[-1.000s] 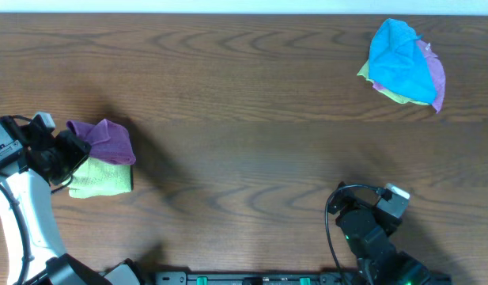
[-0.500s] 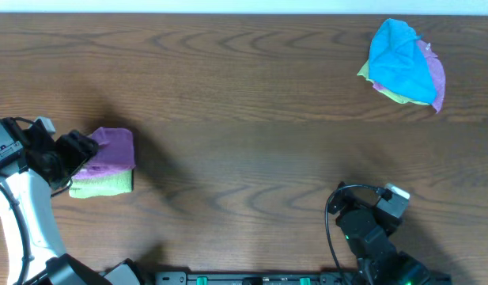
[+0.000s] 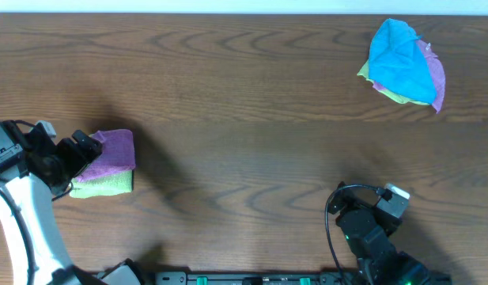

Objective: Fold the cloth
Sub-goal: 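Release the pink cloth and pull the left gripper back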

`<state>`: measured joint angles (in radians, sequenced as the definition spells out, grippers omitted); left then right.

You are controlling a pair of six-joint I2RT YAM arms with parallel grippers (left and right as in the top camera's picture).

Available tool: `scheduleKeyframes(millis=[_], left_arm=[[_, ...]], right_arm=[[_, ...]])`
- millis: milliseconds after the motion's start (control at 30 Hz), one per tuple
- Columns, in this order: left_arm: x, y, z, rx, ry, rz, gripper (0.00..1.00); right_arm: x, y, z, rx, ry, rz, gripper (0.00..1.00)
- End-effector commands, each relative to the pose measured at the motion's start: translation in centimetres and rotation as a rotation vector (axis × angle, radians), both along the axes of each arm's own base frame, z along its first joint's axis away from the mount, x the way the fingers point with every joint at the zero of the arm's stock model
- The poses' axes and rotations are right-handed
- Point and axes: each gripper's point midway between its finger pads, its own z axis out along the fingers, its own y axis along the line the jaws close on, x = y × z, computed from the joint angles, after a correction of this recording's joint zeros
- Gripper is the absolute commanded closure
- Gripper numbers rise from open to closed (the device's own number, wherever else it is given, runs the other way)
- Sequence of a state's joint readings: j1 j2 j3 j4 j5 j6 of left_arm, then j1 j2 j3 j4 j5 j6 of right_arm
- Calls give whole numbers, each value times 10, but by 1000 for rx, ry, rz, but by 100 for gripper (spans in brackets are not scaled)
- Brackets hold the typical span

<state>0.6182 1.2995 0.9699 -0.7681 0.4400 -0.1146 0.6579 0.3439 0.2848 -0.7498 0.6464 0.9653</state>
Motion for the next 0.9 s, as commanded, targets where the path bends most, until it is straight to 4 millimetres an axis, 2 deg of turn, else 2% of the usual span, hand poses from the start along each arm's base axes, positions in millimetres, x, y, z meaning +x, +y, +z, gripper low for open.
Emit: scheduleKeyframes(millis=[0,233,367,600,767,867], left_arm=[[-2,7,21,68,-36,12,5],[-10,5,30,92,-42,20,5],[-9,-9,32,27,-64,-10,5],[5,-52,53,-154,-212,-175,5],[-1,-95,58,-203,-204,-326,5],[-6,-125,69,-182,-230,-435,5]], right_arm=[[0,-3,0,-3,-6,-17,1],[0,-3,-1,-4,-5,-17,1],[0,-3,-1,-4,-5,-17,1],[0,-3,0,-3,-6,-17,1],[0,-3,0,-3,-6,-17,1],[0,-3,-1,-4,-5,-17,1]])
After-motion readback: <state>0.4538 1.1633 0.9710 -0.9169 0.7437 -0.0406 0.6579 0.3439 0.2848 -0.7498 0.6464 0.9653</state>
